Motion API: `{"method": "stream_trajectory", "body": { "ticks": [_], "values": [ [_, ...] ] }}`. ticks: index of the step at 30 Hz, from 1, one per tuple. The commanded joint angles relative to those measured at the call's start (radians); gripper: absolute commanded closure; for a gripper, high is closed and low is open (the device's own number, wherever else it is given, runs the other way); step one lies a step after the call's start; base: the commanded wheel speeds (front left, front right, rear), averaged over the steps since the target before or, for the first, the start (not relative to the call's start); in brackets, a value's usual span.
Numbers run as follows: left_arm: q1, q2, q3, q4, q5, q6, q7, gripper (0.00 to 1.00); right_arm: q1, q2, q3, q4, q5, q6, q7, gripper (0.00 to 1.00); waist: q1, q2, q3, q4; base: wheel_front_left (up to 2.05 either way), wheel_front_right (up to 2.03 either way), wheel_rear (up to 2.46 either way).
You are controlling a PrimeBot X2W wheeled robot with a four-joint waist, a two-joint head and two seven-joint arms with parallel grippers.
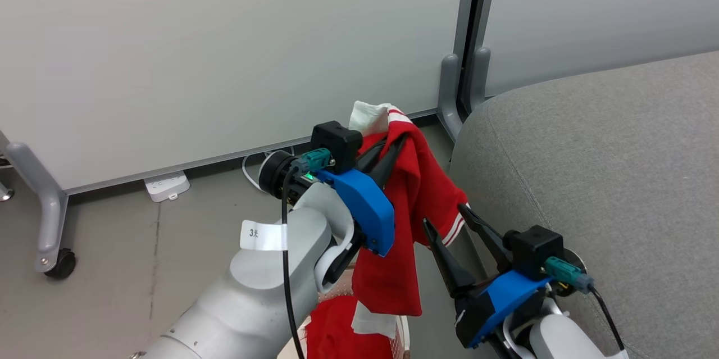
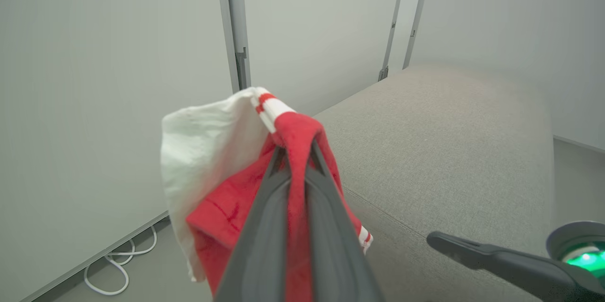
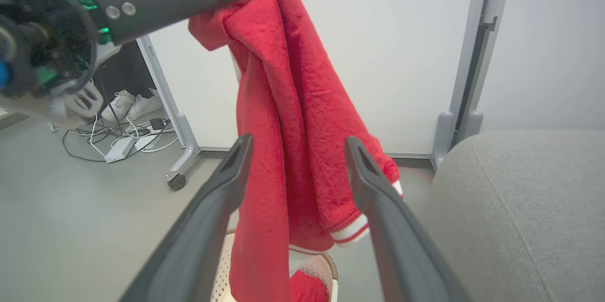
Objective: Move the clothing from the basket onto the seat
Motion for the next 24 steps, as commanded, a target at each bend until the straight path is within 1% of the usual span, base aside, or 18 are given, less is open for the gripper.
{"method": "stream_trajectory", "body": {
  "ticks": [1, 9, 17, 20, 21, 22, 24],
  "values": [
    [-0.019, 0.0, -0.017, -0.01, -0.012, 0.004, -0.005, 1.0, -0.031, -0.003, 0.023, 0.015, 0.013, 0.0, 0.004, 0.0, 0.0, -0.0001, 0.001, 0.004, 0.0, 0.0, 0.0],
    [-0.041, 0.0, -0.09, -0.044, -0.056, 0.01, -0.011, 1.0, -0.139, -0.003, 0.071, 0.131, 0.026, 0.0, 0.001, 0.0, 0.0, -0.0001, 0.007, 0.023, 0.0, 0.0, 0.0],
    [-0.049, 0.0, -0.161, -0.098, -0.11, 0.002, -0.007, 1.0, -0.227, -0.003, 0.09, 0.278, 0.025, 0.0, -0.002, 0.0, 0.0, -0.0001, 0.012, 0.038, 0.0, 0.0, 0.0],
    [-0.056, 0.0, -0.183, -0.114, -0.128, 0.007, -0.009, 1.0, -0.25, -0.003, 0.096, 0.324, 0.039, 0.0, -0.009, 0.0, 0.0, -0.0001, 0.011, 0.041, 0.0, 0.0, 0.0],
    [-0.059, 0.0, -0.191, -0.118, -0.132, 0.009, -0.011, 1.0, -0.256, -0.003, 0.097, 0.336, 0.043, 0.0, -0.012, 0.53, 0.0, -0.0001, 0.011, 0.042, 0.0, 0.0, 0.0],
    [-0.062, 0.0, -0.198, -0.12, -0.138, 0.012, -0.011, 1.0, -0.262, -0.003, 0.1, 0.347, 0.048, 0.0, -0.015, 0.98, 0.0, -0.0001, 0.011, 0.043, 0.0, 0.0, 0.0],
    [-0.067, 0.0, -0.206, -0.123, -0.146, 0.016, -0.013, 1.0, -0.271, -0.003, 0.108, 0.367, 0.057, 0.0, -0.02, 1.0, 0.0, -0.0001, 0.01, 0.043, 0.0, 0.0, 0.0]
  ]
}}
